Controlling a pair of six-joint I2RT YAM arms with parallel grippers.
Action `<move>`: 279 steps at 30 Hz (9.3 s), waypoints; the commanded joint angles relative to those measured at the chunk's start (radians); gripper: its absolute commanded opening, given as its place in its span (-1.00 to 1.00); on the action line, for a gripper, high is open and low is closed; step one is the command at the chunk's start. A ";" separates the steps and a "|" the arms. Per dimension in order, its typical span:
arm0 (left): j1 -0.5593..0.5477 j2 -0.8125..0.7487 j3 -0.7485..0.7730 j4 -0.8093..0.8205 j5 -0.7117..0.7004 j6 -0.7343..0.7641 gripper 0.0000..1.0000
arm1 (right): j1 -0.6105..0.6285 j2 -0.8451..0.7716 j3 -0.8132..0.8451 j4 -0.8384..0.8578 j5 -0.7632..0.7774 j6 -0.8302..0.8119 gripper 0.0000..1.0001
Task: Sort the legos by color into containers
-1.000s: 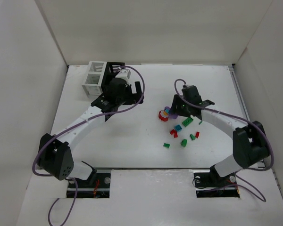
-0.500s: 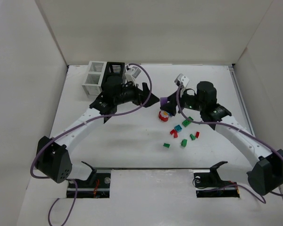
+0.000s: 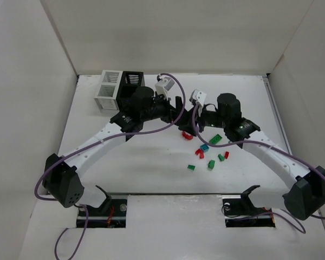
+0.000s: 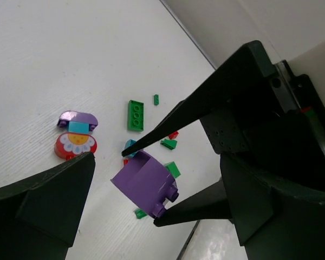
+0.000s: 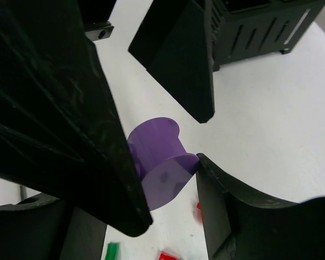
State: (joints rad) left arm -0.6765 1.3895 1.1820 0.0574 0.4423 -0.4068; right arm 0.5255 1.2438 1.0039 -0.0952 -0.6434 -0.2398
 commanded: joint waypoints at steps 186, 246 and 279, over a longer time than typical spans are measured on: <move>0.083 0.078 -0.078 -0.240 -0.583 -0.018 1.00 | -0.035 0.664 0.337 -0.121 0.772 0.157 0.20; 0.083 0.078 -0.047 -0.202 -0.470 0.000 1.00 | -0.044 0.510 0.256 -0.240 0.905 0.414 -0.12; 0.083 0.109 -0.047 -0.202 -0.419 0.019 1.00 | -0.015 0.465 0.170 -0.221 1.022 0.680 0.00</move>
State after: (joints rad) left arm -0.5884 1.5249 1.1191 -0.1684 0.0154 -0.4007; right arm 0.4870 1.8019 1.1851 -0.4103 0.2905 0.5934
